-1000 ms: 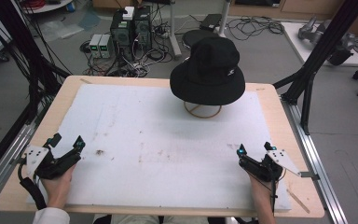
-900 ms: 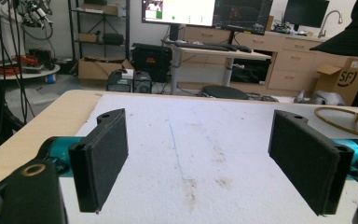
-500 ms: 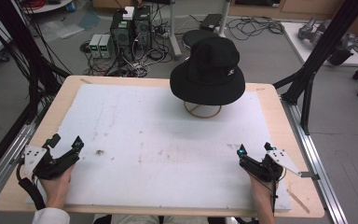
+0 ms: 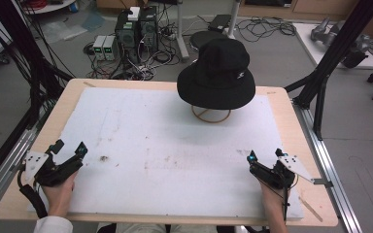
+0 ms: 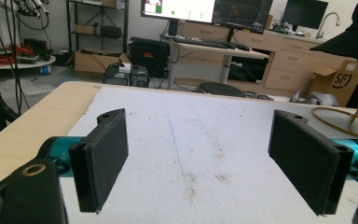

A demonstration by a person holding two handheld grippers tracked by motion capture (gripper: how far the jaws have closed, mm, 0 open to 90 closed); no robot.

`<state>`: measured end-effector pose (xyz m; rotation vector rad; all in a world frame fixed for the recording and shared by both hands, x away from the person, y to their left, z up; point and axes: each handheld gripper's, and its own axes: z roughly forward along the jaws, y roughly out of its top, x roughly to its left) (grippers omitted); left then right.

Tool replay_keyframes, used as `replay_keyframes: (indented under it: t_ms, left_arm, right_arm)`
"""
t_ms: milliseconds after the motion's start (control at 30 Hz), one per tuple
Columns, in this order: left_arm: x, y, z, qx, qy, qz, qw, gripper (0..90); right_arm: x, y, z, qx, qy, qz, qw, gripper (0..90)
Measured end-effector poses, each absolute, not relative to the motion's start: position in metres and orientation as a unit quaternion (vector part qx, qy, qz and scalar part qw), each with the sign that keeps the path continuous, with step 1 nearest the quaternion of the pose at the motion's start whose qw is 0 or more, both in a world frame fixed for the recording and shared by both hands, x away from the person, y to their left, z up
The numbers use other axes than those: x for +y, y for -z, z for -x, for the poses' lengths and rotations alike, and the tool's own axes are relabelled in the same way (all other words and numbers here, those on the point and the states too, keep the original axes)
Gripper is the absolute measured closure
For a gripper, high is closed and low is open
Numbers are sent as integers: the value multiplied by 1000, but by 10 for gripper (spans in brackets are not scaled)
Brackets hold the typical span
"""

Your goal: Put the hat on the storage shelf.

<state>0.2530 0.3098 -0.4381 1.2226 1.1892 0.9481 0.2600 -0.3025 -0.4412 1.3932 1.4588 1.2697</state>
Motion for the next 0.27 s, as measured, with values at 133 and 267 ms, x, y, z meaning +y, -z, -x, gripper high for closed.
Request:
replay_keyframes:
  t_ms: [133,267]
  left_arm:
    - [309,438,-253,504,-402,-521,560,203]
    - [309,438,-253,503,-402,-521,560,203]
  right_arm:
    - [-303,441,-260,569,-495,-543,369,43]
    - [-303,441,-261,569,-495,-543,368,43]
